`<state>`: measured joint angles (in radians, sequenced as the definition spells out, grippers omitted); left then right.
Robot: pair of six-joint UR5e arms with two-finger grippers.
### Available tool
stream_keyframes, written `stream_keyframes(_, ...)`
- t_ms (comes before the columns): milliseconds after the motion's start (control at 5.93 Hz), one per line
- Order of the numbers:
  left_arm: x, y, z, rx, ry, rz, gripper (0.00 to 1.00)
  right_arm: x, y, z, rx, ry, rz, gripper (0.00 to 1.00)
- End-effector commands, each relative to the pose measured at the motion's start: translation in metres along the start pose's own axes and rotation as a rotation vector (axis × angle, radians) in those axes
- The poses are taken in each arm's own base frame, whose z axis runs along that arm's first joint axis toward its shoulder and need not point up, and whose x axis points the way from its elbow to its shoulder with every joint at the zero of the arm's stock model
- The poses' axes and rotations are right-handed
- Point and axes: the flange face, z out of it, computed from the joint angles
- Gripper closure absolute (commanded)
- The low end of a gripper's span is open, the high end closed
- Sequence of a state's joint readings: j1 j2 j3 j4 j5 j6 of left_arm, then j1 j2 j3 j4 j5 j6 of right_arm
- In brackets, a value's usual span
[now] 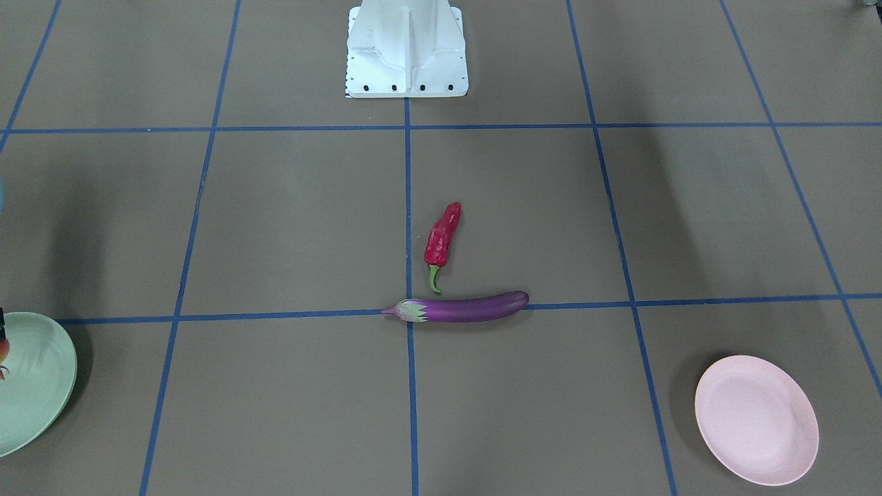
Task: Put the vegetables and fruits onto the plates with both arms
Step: 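Place the pomegranate beside the peach on the green plate, release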
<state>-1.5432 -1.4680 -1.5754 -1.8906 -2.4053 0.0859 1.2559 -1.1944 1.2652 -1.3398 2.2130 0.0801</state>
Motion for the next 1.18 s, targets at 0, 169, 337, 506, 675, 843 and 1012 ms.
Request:
stream_keyframes(0,0.000,0.000,0.000,0.001,0.000,0.001,0.00,0.023,0.011,-0.035,0.047,-0.044,0.172,0.00)
stream_keyframes(169,0.000,0.000,0.000,0.001,0.000,0.001,0.00,0.052,0.057,-0.057,0.084,-0.048,0.218,0.00)
stream_keyframes(337,0.000,0.000,0.000,0.002,0.000,0.002,0.00,0.084,0.109,-0.088,0.132,-0.061,0.278,0.00)
stream_keyframes(506,0.000,-0.001,0.000,0.005,0.000,0.005,0.00,0.090,0.144,-0.102,0.156,-0.054,0.293,0.00)
stream_keyframes(675,0.003,-0.003,-0.003,0.020,-0.002,0.022,0.00,0.093,0.189,-0.091,0.127,-0.046,0.249,0.00)
stream_keyframes(843,0.010,-0.019,-0.011,0.052,-0.004,0.040,0.00,0.099,0.218,-0.091,0.123,-0.037,0.238,0.00)
stream_keyframes(1012,0.032,-0.070,-0.032,0.107,-0.001,-0.022,0.00,0.099,0.223,-0.089,0.120,-0.034,0.243,0.00)
